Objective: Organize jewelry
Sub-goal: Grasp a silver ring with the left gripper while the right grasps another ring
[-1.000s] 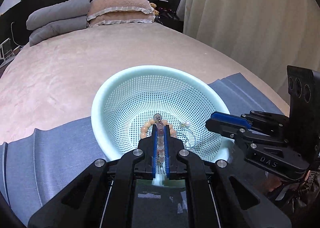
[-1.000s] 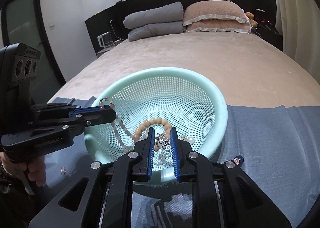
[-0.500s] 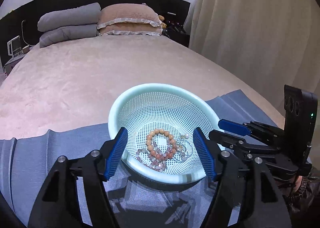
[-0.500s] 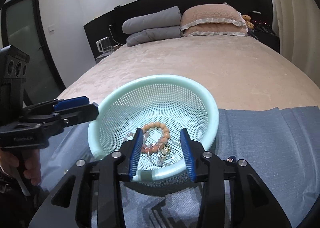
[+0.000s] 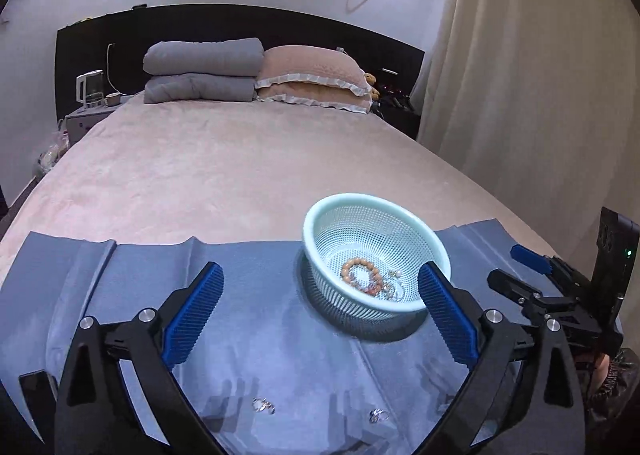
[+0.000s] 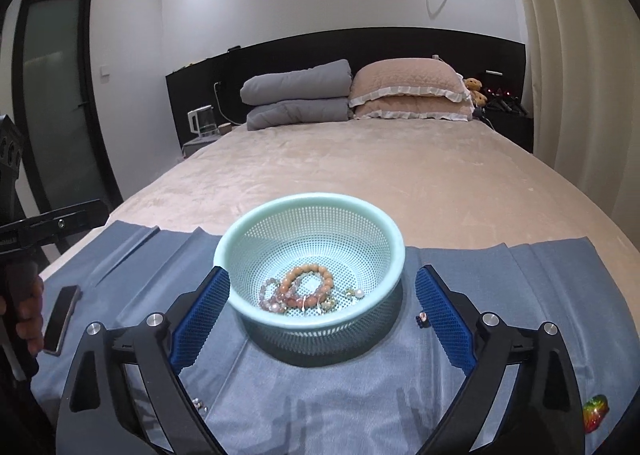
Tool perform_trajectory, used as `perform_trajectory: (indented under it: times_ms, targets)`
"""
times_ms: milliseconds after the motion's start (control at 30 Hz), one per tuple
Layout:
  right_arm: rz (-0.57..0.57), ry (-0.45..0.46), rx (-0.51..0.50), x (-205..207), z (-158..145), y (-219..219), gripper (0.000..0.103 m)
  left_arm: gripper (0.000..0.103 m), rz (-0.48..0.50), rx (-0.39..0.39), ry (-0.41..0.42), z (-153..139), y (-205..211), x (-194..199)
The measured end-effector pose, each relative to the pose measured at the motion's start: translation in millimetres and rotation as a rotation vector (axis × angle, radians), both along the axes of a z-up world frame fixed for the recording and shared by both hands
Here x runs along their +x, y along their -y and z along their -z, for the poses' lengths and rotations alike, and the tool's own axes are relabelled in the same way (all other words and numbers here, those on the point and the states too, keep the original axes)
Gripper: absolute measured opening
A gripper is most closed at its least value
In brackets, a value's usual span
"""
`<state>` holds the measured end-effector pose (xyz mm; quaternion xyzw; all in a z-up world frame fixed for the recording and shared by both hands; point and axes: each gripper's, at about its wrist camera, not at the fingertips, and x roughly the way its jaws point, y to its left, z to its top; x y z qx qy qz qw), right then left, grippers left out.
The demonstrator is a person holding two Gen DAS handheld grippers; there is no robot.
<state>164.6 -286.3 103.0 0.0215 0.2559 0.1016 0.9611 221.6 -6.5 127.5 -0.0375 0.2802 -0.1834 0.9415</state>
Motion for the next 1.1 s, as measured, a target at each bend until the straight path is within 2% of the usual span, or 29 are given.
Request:
perform_trajectory:
  times_ms: [300,433,533,733,1000,1100]
  targets:
    - [-0.054,-0.029,-0.134,-48,14,-34,0.091,0.096,-0.034,0.042,-0.052,37,-53,-48]
    - [-0.086,-0.065,-0.165,-57,28,-52,0.091,0.096,-0.045,0.025,-0.098,59,-71,-56]
    - [-0.108,-0.094,-0.184,-60,41,-67,0.091,0.096,-0.037,0.041,-0.115,74,-79,-59]
    - [-0.177,-0.157,-0.143,-57,71,-91,0.091,0.096,0.075,0.093,-0.100,97,-75,-59]
    - [-0.213,-0.213,-0.229,-43,101,-119,0.090,0.096,0.262,0.203,-0.135,131,-46,-32]
    - [-0.208,-0.250,-0.228,-34,109,-120,0.089,0.086,0.324,0.228,-0.175,144,-34,-15]
